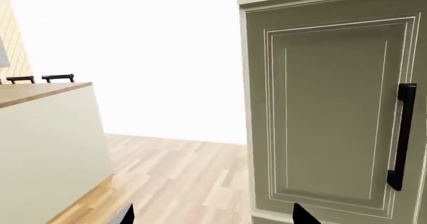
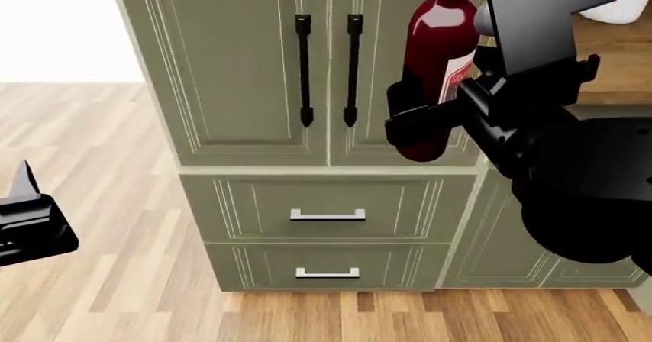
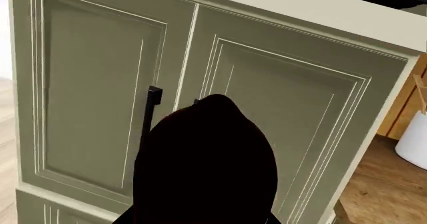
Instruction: Move the drinks to the dining counter.
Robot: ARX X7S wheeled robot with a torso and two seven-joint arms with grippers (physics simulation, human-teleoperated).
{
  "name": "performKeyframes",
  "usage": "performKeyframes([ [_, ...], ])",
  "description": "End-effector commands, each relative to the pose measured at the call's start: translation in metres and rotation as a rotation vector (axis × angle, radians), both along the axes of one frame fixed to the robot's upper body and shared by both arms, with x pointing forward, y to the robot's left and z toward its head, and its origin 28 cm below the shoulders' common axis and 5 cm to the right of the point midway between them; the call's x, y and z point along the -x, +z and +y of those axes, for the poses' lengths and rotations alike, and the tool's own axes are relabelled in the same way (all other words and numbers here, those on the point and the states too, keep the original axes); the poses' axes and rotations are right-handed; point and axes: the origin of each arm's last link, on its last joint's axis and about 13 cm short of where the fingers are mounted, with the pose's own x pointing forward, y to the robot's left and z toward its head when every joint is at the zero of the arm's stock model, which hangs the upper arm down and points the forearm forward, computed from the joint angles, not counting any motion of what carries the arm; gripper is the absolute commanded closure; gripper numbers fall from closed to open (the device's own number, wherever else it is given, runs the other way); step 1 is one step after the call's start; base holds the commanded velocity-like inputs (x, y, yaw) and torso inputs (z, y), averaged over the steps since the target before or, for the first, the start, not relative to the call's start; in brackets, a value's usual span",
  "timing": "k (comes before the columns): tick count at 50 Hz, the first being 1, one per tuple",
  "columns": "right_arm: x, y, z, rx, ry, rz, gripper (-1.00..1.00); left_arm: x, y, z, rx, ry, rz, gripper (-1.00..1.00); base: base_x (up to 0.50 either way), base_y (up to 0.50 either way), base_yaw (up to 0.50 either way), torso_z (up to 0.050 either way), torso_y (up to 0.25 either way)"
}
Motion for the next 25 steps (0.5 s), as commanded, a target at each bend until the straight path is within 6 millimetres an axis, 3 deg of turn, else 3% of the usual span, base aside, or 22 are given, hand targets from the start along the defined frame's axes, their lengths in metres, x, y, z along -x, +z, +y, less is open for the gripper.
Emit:
performKeyframes([
  [1, -0.0003, 0.001, -0.0024, 0.012, -0.012, -0.023, 1.0, 0.0007, 0.001, -0.0003, -0.003, 0.001, -0.001, -1.0, 0.0, 0.5, 0.0, 0.0, 0.0],
  [25, 0.0001, 0.0007, -0.0016, 0.014, -0.011, -0.03, 1.0, 0.0, 0.0002, -0.0003, -0.011, -0.003, -0.001, -1.0, 0.0, 0.5, 0.0, 0.0, 0.0],
])
